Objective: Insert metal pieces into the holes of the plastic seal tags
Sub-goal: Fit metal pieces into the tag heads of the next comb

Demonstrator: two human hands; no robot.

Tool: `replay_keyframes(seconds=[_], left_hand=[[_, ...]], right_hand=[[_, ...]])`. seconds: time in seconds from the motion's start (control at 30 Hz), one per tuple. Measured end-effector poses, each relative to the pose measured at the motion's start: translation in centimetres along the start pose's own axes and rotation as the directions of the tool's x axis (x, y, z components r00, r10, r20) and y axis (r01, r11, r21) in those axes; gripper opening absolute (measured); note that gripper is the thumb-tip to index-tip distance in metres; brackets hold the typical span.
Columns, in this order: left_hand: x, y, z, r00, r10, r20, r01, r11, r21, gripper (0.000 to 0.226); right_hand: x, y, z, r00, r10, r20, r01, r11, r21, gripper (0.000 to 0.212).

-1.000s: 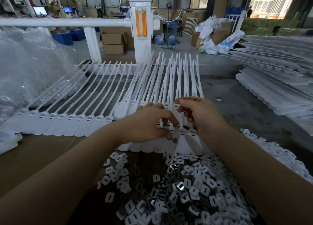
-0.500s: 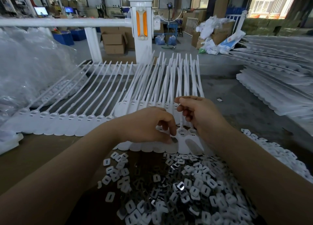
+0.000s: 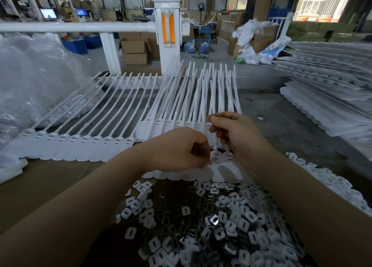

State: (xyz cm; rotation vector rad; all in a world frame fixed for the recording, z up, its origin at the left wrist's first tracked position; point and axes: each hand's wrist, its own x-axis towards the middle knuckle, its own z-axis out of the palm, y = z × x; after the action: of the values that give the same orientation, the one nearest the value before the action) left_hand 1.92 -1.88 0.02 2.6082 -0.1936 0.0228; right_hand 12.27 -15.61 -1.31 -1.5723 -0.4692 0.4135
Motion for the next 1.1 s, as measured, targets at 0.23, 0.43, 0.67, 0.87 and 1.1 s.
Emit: replay_keyframes(seconds=[0.23, 0.43, 0.67, 0.87, 1.1], left_hand=[[-0.1, -1.2, -1.5, 0.915, -0.4, -0.048, 0.266, 0.688, -0.675, 0.002], [-0.3, -1.4, -1.8, 0.902, -0.432, 0.011, 0.268, 0.538, -0.799, 0.012], [-0.5, -1.7, -2.2, 0.909, -0.417, 0.006, 0.22, 0.468, -0.856, 0.012], [-0.4, -1.7, -2.2, 0.918, -0.395, -0.021, 0.224, 0.562, -0.796, 0.006], [-0.3, -1.2, -2.0, 0.904, -0.4, -0.15, 0.25, 0.779, -0.575, 0.008]], right_hand=[[-0.9, -0.1, 0.5, 0.968, -0.228, 0.105, 0.246, 0.944, -0.217, 0.019], [-1.3, -0.4, 0.6, 0.916, -0.335, 0.22, 0.387, 0.881, -0.272, 0.017], [-1.2, -0.2, 0.8, 0.906, -0.352, 0.234, 0.414, 0.851, -0.324, 0.016], [-0.9, 0.0, 0.8, 0.925, -0.314, 0.214, 0.374, 0.85, -0.37, 0.01], [-0.7, 0.1, 0.6, 0.94, -0.277, 0.201, 0.336, 0.858, -0.388, 0.006]])
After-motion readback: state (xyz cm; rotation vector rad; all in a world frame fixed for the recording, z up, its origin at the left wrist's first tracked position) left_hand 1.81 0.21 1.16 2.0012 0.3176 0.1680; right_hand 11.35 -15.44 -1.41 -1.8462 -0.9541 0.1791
